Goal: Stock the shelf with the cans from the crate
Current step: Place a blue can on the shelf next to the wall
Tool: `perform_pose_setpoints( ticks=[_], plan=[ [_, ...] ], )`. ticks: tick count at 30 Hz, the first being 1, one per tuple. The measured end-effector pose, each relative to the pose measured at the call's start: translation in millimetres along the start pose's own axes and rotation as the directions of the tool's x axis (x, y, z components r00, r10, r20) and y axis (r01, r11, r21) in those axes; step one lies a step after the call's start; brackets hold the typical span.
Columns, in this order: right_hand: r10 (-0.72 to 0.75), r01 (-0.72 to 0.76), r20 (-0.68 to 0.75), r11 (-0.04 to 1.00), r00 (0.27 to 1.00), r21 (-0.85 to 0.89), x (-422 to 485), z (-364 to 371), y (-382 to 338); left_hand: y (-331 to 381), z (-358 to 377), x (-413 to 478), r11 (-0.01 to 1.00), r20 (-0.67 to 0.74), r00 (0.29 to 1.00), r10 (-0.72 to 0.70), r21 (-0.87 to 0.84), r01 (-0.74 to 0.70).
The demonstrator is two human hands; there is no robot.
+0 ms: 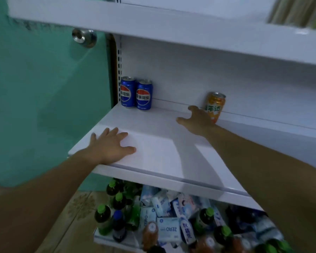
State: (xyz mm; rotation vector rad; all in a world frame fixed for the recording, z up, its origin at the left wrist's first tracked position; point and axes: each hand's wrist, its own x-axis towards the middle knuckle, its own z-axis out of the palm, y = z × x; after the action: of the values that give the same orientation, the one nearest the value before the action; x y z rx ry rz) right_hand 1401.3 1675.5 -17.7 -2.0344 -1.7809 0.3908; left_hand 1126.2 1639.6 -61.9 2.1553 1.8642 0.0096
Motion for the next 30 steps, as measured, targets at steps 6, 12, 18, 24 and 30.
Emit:
perform_pose_setpoints(
  ticks=[6,12,18,24,30],
  plan=[
    [0.181,-0.183,-0.027,0.974,0.983,-0.135,-128.9,-90.9,91.8,134.9,10.1,-45.2,0.916,0.058,0.952,0.302,-0.295,-0.273],
    [0.415,-0.446,-0.189,0.880,0.890,-0.165,-293.2,-161.5,194.1,305.8,71.5,-142.3,0.697,0.104,0.690,0.717,-0.146,-0.702],
    [0.684,-0.739,-0.298,0.659,0.666,-0.138,-460.7,-193.7,275.5,423.7,151.0,-248.0,0.391,0.306,0.354,0.884,-0.069,-0.918],
    [0.836,-0.897,-0.336,0.438,0.433,-0.068,-576.1,-177.3,315.6,467.7,230.9,-310.0,0.206,0.501,0.128,0.856,-0.104,-0.973],
    [0.929,-0.953,-0.255,0.294,0.268,0.069,-620.9,-123.2,352.7,478.4,313.4,-310.1,0.157,0.627,0.070,0.776,-0.085,-0.984]
  ],
)
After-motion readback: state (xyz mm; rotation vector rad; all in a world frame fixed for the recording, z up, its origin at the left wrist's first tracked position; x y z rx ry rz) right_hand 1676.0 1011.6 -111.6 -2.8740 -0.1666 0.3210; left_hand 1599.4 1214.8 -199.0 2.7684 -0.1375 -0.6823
